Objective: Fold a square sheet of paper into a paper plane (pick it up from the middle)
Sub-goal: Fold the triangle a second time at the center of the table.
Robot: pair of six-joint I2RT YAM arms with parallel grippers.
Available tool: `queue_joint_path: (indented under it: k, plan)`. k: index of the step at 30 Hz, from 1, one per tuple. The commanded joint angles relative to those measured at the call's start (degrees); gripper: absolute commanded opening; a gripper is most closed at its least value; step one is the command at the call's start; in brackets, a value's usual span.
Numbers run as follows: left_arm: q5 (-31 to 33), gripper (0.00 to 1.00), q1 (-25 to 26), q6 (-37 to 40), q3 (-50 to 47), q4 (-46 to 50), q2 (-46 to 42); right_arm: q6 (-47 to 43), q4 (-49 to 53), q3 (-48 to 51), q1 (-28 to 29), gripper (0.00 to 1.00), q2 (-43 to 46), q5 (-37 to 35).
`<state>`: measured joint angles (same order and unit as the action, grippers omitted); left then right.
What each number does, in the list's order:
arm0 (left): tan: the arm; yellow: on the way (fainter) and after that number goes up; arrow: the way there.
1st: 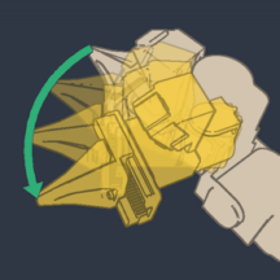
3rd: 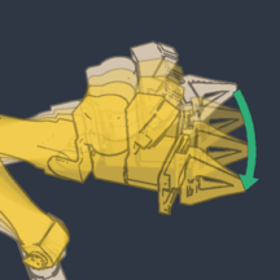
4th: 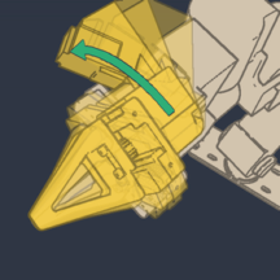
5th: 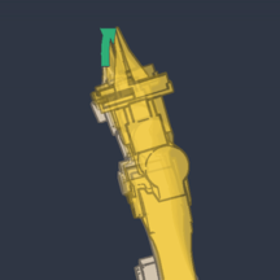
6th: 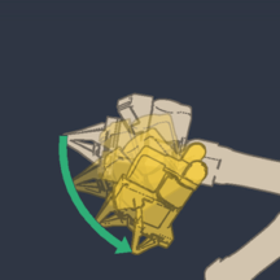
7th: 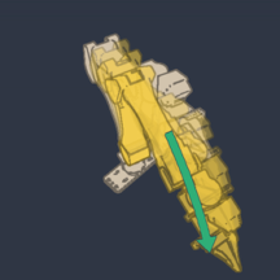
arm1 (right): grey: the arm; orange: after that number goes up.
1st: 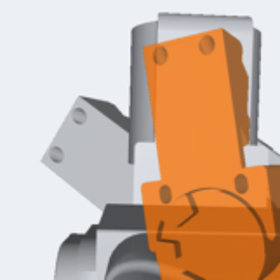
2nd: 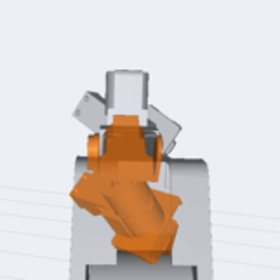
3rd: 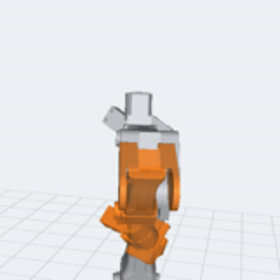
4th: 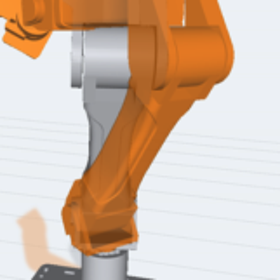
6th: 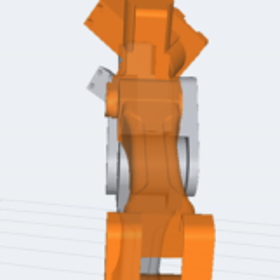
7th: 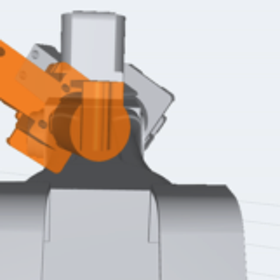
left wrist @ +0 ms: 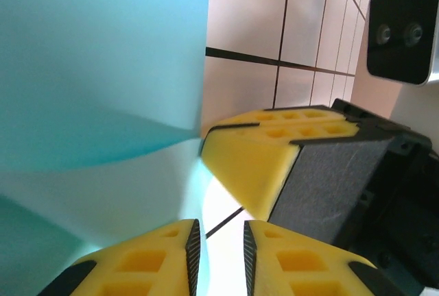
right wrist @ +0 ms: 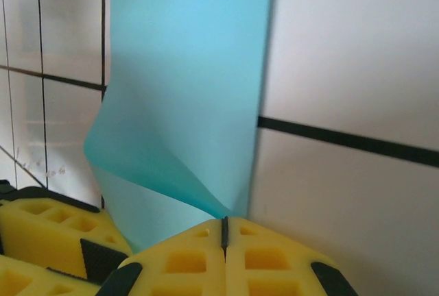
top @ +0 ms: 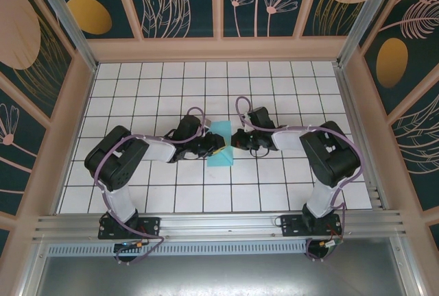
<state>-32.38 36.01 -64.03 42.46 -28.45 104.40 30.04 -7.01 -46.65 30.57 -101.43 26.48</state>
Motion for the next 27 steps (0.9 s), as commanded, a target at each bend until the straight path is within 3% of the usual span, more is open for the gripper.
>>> queue_joint_path:
  k: [1, 27]
  plan:
    - [-0.2, 0.27, -0.1, 1.4, 1.0, 0.4, 1.0, -1.7, 0.8, -1.8, -0.5, 0.00, -0.9, -1.3]
    - [0.4, 0.26, -0.1, 1.6, 1.2, -1.4, -0.5, -4.4, 0.9, -3.8, -0.3, 0.00, -3.2, 2.2]
